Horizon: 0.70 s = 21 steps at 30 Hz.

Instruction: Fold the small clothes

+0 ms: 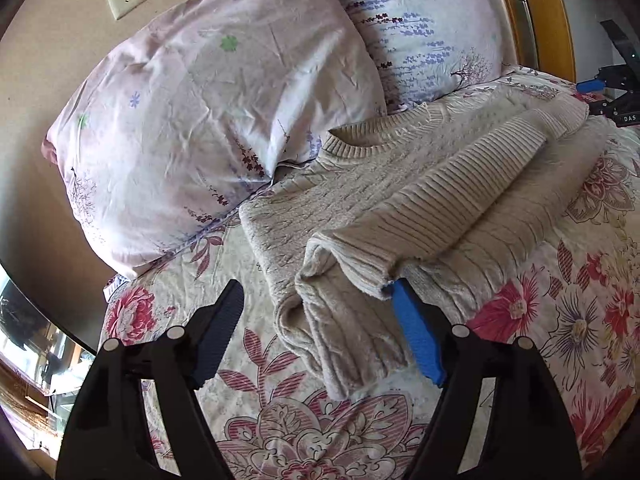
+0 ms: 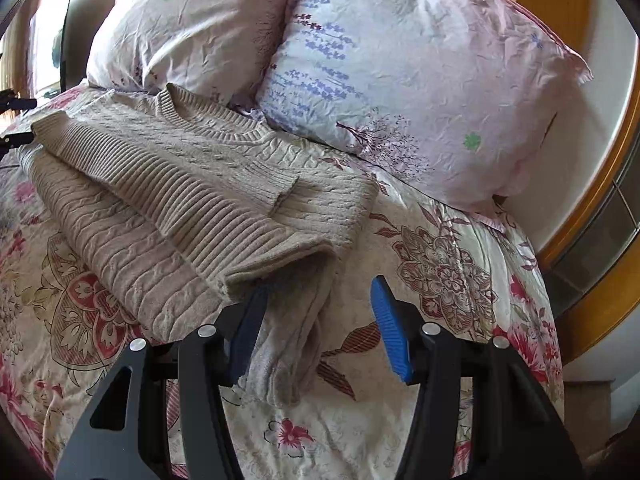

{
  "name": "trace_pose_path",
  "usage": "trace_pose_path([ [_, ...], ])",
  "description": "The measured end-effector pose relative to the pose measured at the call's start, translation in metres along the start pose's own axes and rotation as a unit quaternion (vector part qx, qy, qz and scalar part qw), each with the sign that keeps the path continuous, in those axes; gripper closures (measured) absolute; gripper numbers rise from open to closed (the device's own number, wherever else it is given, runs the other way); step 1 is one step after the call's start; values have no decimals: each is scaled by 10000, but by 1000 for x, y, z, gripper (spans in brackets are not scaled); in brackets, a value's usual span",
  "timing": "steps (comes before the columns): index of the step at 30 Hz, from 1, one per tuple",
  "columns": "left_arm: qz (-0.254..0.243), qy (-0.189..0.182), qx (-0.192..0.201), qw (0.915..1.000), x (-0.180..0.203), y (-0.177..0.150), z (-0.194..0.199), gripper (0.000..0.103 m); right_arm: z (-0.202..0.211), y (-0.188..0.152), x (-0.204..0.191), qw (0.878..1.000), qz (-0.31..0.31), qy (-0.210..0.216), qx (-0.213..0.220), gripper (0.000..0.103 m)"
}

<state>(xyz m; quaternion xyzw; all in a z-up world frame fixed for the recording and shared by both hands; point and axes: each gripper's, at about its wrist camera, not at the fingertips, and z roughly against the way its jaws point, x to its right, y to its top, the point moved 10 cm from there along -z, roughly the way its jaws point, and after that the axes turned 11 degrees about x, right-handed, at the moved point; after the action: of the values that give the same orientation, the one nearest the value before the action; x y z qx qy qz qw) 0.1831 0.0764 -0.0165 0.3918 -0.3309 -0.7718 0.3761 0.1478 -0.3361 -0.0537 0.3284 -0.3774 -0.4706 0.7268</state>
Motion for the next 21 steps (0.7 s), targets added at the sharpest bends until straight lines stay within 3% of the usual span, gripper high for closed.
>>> trace_pose_path([
  [5, -486, -161, 216, 9985, 22, 11, 2, 27, -8, 10, -8, 9997, 197, 63, 117, 47],
  [8, -526, -121, 238, 9983, 24, 17, -6, 27, -17, 21, -15, 9991, 345, 136, 188, 48],
  [11, -206, 47, 235, 9995, 13, 25, -18, 27, -28, 32, -21, 9985, 387, 309, 210, 55],
  [15, 842, 786, 167, 9932, -36, 30, -30, 27, -54, 40, -2, 9996, -247, 32, -111, 64],
  [18, 1498, 559, 214, 9869, -56, 26, -20, 27, -44, 46, 3, 9974, -577, 420, 67, 64],
  [21, 1082, 360, 314, 9930, -52, 20, -1, 21, -21, 44, -3, 9954, -301, 886, 187, 64],
])
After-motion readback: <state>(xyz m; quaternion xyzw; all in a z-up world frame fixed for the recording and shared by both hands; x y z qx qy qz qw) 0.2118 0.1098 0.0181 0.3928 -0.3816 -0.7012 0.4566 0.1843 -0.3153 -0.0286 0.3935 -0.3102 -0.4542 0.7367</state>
